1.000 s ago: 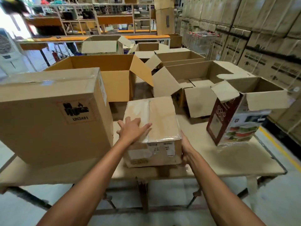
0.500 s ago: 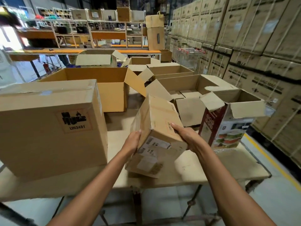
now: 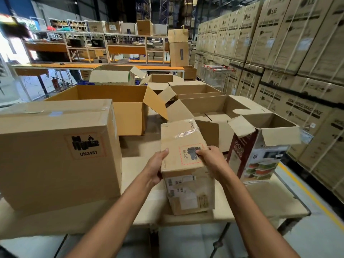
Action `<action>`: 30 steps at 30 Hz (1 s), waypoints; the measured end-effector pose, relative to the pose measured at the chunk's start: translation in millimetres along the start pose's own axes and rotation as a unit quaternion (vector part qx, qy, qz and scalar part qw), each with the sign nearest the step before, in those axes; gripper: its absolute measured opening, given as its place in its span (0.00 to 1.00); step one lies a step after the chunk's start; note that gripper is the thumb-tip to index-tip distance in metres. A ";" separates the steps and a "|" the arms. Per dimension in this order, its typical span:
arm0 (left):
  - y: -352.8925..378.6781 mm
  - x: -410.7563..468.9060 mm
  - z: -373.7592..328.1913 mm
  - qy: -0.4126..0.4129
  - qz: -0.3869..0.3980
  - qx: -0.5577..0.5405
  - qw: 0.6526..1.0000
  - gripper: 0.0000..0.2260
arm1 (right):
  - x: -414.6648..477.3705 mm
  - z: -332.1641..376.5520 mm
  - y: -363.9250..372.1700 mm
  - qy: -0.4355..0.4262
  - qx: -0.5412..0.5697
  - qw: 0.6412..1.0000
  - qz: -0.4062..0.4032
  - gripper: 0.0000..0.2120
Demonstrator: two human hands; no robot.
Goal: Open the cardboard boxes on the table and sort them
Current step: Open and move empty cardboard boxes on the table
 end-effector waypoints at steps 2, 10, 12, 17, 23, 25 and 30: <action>-5.2 3.0 1.0 -0.019 0.015 -0.046 0.999 0.16 | -3.7 3.1 3.5 -0.012 0.005 1.000 0.004 0.17; -63.5 17.6 43.8 -0.137 0.020 -0.194 0.971 0.17 | -26.6 25.7 27.4 -0.288 -0.174 0.941 -0.026 0.17; -81.5 26.0 46.8 -0.127 -0.020 -0.138 0.982 0.15 | -20.9 9.3 37.0 -0.324 -0.254 0.911 0.015 0.20; -101.4 34.6 36.5 -0.054 -0.158 0.145 0.975 0.14 | -2.1 -27.0 45.1 -0.289 -0.389 0.874 0.037 0.34; -84.2 37.1 6.2 0.035 -0.150 0.118 0.981 0.17 | -6.9 -30.5 79.2 -0.310 -0.439 0.843 0.027 0.34; -82.6 36.8 -3.3 0.092 -0.173 0.159 0.968 0.13 | -9.9 -32.1 92.8 -0.308 -0.465 0.829 0.037 0.34; -93.4 45.9 -5.9 0.233 -0.182 0.394 0.870 0.17 | -7.5 -31.0 102.2 -0.309 -0.467 0.828 0.037 0.33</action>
Point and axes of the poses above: each hand's wrist, its own x-axis towards the middle knuckle, its own y-axis out of the palm, z = x × y, the point moved 3 cm from there along x, towards the middle knuckle, and after that the axes turned 14 degrees about -z, right-handed, at the moved point
